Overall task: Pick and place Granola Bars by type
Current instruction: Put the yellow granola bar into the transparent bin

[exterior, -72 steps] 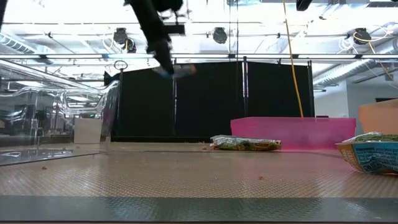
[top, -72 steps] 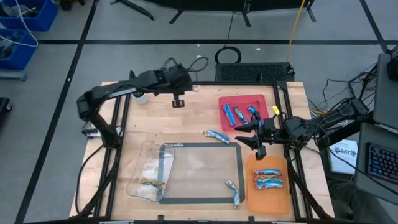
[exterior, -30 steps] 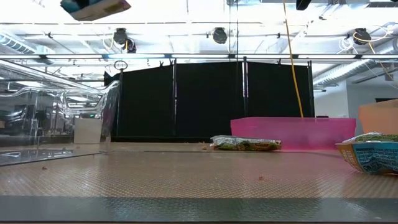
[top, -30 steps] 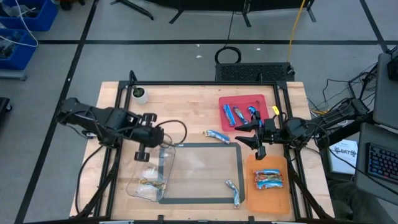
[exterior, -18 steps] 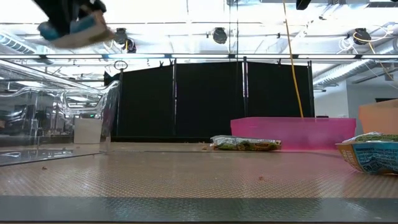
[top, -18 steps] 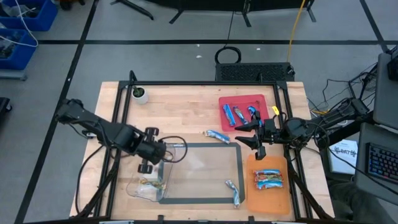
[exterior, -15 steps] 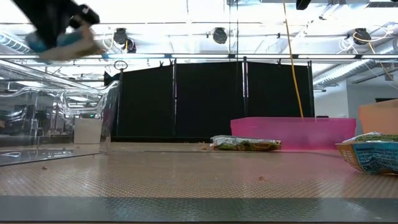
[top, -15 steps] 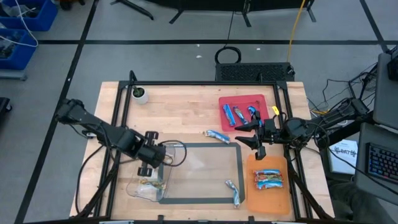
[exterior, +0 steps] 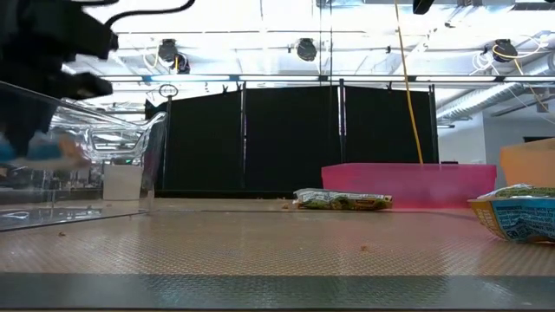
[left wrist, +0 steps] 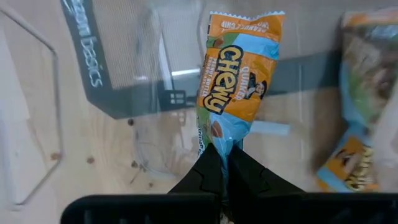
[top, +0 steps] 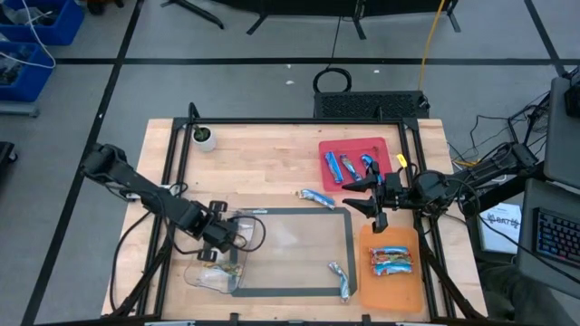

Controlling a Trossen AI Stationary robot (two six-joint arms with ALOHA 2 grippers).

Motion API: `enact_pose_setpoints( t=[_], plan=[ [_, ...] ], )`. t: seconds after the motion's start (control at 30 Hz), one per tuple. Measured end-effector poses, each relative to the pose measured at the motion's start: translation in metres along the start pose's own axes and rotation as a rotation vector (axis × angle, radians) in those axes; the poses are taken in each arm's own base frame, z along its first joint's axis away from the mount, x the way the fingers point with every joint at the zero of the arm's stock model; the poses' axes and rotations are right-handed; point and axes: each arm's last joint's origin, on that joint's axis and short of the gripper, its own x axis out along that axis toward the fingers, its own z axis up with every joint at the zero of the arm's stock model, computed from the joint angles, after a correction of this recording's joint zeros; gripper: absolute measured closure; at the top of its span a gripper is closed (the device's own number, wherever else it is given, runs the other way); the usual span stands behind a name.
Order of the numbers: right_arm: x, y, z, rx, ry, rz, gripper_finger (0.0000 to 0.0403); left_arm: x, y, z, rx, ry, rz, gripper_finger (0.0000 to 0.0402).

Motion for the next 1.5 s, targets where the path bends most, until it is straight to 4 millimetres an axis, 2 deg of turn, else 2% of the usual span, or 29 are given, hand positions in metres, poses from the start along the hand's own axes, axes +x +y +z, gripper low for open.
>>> enact_pose_setpoints(
  t=[0.37,0.63,0.8,1.3,1.5],
  plan=[
    [0.0,0.0,0.0,0.01,-0.002,-0.001,0.0236,0.027,0.009,-0.006,-0.004,-0.048,-0.015,0.0392],
    [0.0,0.0,0.001,0.013,-0.008,-0.001,0.0236,0.03,0.024,-0.002,-0.025,-0.076,0.051,0.0388],
    [0.0,0.0,0.001,0.013,-0.008,-0.001,0.0236,0.031,0.033,0.001,-0.07,-0.076,0.025,0.0386],
    [0.0,0.0,0.001,0.013,-0.008,-0.001,0.0236,0.031,0.036,0.001,-0.117,-0.061,-0.001,0.0314],
    [0.0,0.0,0.001,0.013,-0.008,-0.001,0.0236,0.029,0.036,0.002,-0.139,-0.06,0.004,0.0255]
  ],
)
